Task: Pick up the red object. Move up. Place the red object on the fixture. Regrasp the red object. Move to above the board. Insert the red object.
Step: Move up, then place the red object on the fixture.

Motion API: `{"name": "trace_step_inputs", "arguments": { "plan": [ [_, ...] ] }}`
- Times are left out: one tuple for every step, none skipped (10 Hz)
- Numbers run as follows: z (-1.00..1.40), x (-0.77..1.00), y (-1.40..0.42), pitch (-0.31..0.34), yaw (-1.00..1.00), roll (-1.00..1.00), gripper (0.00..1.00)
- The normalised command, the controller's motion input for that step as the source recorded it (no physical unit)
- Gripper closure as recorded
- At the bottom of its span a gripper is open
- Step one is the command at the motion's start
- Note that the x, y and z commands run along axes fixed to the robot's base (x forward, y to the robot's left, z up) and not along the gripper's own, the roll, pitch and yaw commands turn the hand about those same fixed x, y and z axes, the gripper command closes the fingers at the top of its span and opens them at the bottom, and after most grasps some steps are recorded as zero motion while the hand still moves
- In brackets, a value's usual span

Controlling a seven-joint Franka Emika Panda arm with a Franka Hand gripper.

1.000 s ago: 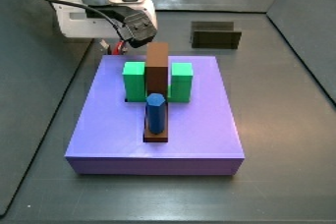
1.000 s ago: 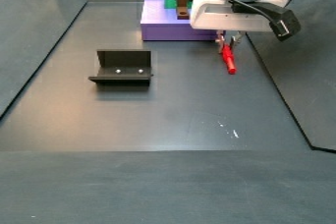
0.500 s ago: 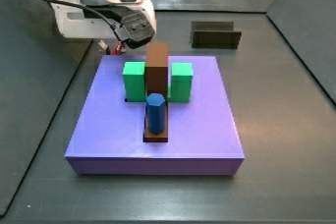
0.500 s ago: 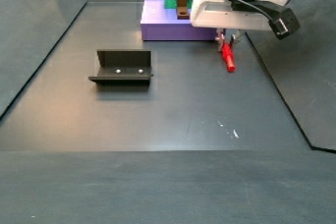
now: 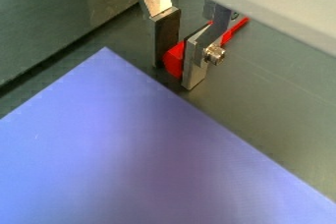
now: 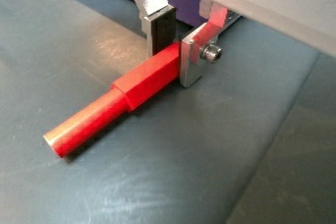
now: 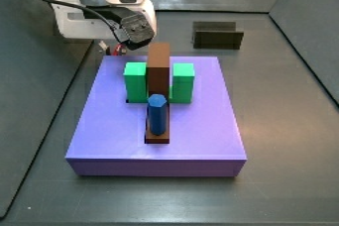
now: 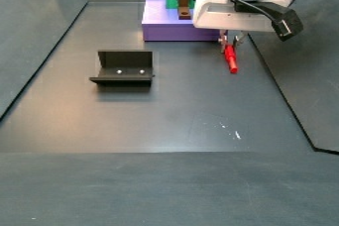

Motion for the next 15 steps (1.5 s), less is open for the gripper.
{"name": "trace_step_inputs", "arguments": {
  "plan": [
    [0.83,0.0,0.0,0.0,0.0,0.0,1.0],
    [0.83,0.0,-0.03,0.002,0.06,-0.01,1.0],
    [0.66,-0.05,-0.04,0.041,0.06,-0.02,1.0],
    [0.39,-0.03,-0.03,0.031,0.04,-0.05,1.0],
    [0.0,0.0,0.0,0.0,0.0,-0.01,1.0],
    [0.0,0.0,0.14,0.0,0.0,-0.15,1.0],
    [0.1,0.0,0.33,-0.023,-0.01,-0.49,1.0],
    [0.31,0.07,0.35,-0.223,-0.12,-1.0,1.0],
    [0.23,0.17,0.28,-0.243,-0.1,-1.0,1.0],
    [0.14,0.31,0.27,-0.211,-0.06,-1.0,1.0],
    [0.13,0.39,0.23,-0.143,-0.05,-1.0,1.0],
    [0.09,0.5,0.21,-0.066,0.0,-1.0,1.0],
    [0.07,0.54,0.19,-0.023,0.0,-1.0,1.0],
    [0.07,0.55,0.19,-0.02,0.0,-1.0,1.0],
    [0.07,0.55,0.19,-0.009,0.0,-1.0,1.0]
  ]
}}
